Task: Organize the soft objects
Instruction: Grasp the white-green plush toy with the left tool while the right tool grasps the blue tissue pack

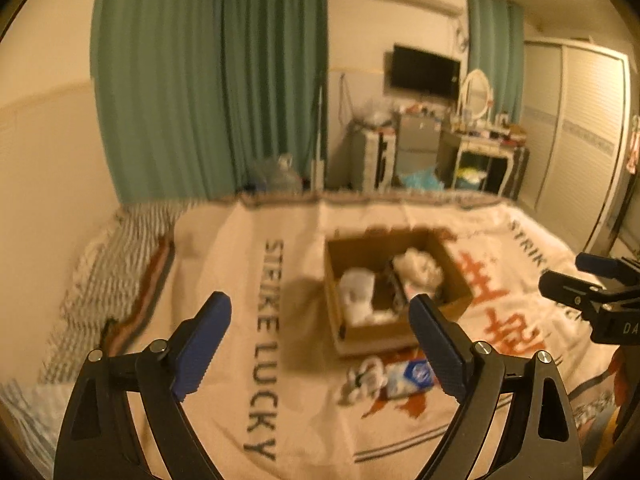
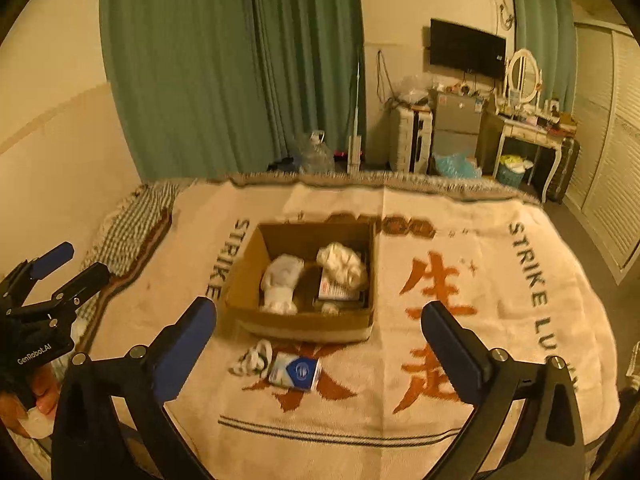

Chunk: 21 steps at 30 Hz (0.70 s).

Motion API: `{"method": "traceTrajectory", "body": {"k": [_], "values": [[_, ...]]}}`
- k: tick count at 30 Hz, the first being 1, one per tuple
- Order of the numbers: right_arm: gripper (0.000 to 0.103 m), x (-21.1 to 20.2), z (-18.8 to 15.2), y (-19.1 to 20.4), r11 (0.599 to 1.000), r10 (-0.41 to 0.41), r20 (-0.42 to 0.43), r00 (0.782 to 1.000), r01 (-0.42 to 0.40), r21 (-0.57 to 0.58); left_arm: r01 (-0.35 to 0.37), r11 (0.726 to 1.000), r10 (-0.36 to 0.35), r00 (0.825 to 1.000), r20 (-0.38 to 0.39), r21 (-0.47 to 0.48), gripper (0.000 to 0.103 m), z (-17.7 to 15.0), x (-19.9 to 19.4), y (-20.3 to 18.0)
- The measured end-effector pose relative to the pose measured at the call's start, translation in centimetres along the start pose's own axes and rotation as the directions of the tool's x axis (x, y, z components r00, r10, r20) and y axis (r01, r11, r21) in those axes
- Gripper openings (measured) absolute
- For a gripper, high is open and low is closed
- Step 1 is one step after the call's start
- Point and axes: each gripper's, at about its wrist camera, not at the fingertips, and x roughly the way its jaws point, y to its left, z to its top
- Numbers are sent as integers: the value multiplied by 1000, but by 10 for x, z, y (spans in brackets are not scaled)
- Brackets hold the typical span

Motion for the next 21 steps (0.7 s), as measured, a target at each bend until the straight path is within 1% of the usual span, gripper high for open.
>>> {"method": "traceTrajectory", "body": {"k": [1, 4, 5, 8, 11, 13, 16, 19, 21], "values": [[103, 10, -7, 0, 1000, 1, -12, 1000, -1, -6, -2, 1000, 1, 999, -38, -11, 92, -10, 15, 3], [103, 51, -34, 3, 999, -4, -66, 998, 1, -35, -5, 999, 1, 994, -112, -34, 91, -32, 46, 7], [103, 68, -44, 4, 999, 1, -90, 996, -5, -42, 3, 999, -8, 990, -140, -40, 91, -43, 56, 7], [103, 111, -69, 11, 997, 39, -143, 989, -47, -54, 0, 999, -10, 978, -210, -45, 91, -60, 86, 4], [103, 151, -85, 22, 995, 51, -194, 980, -66, -72, 0, 1000, -6, 969, -249, -26, 91, -70, 110, 4], [103, 176, -95, 28, 993, 44, -223, 974, -67, -97, -1, 1000, -3, 965, -261, -15, 91, -76, 122, 5], [103, 203, -107, 33, 990, 35, -262, 964, -71, -126, -1, 1000, -2, 959, -284, -11, 91, -84, 138, 8], [103, 222, -117, 39, 983, 24, -298, 954, -76, -165, 8, 1000, -13, 950, -310, -17, 91, -91, 150, 11], [103, 229, -122, 42, 978, 19, -311, 950, -82, -191, 11, 1000, -12, 947, -321, -5, 91, -95, 155, 9]]}}
